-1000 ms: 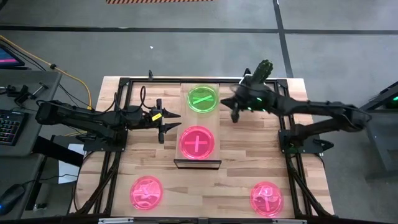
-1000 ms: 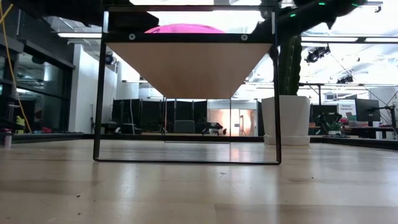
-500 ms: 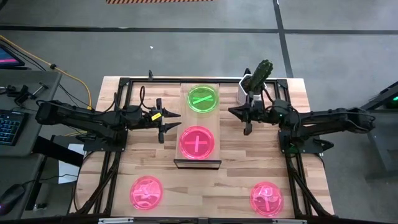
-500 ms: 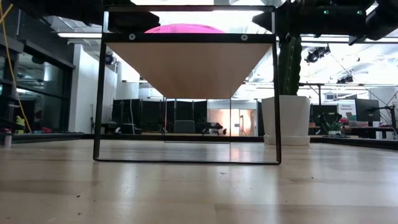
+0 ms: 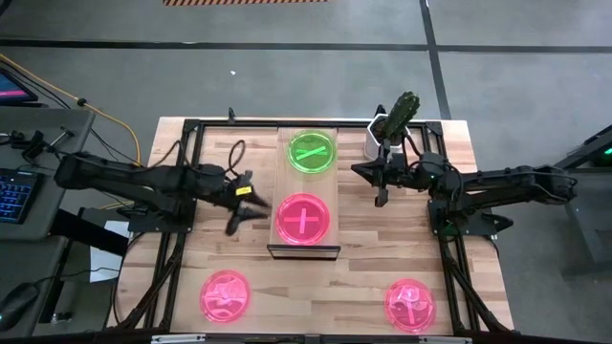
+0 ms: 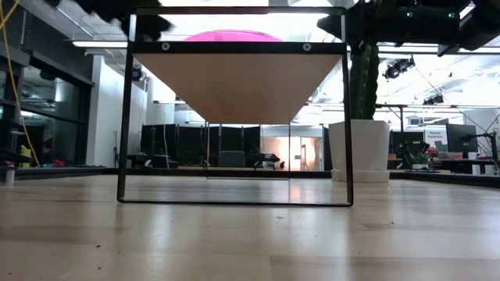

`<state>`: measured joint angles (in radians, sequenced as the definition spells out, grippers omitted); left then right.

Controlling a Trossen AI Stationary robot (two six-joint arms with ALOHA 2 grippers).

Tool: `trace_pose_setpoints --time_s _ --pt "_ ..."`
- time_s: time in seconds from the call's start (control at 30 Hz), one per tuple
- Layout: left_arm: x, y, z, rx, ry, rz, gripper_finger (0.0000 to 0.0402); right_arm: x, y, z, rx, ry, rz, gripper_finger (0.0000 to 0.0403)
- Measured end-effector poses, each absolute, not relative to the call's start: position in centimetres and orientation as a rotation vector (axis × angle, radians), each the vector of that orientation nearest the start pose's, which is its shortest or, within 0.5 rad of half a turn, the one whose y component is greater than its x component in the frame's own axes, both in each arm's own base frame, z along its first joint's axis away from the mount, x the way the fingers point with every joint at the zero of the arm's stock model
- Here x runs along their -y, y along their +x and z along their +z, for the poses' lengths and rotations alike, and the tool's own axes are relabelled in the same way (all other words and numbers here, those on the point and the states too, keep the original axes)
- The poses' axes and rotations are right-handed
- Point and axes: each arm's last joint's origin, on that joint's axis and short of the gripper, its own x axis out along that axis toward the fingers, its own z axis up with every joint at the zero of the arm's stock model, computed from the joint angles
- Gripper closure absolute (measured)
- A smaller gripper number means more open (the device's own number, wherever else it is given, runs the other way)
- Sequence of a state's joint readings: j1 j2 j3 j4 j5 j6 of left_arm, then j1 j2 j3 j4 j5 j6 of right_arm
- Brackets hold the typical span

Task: Place and stack plates onto a shelf
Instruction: Stack the pink plate on top of the pink plate on the shelf

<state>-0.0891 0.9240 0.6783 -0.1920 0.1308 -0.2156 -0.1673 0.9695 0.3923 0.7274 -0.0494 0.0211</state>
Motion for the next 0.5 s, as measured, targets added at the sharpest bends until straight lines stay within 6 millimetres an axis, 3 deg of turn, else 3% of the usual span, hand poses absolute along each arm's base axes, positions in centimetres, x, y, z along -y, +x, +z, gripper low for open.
trace_pose_setpoints --time_s 0.1,0.23,0.33,0.5 --pt "3.5 18.8 28.4 -0.654 -0.321 -0.209 0.0266 3.3 20.2 25.2 0.146 0.006 -0.116 0.0402" --pt "6.2 17.8 28.5 -0.759 -0.399 -0.286 0.0266 3.3 20.2 25.2 0.146 0.010 -0.116 0.0402" --pt "8.3 17.4 26.9 -0.843 -0.383 -0.297 0.0266 3.3 20.2 25.2 0.146 0.011 -0.116 0.0402" --pt "10.9 16.8 22.4 -1.016 -0.317 -0.234 0.0266 3.3 20.2 25.1 0.135 0.014 -0.116 0.0402"
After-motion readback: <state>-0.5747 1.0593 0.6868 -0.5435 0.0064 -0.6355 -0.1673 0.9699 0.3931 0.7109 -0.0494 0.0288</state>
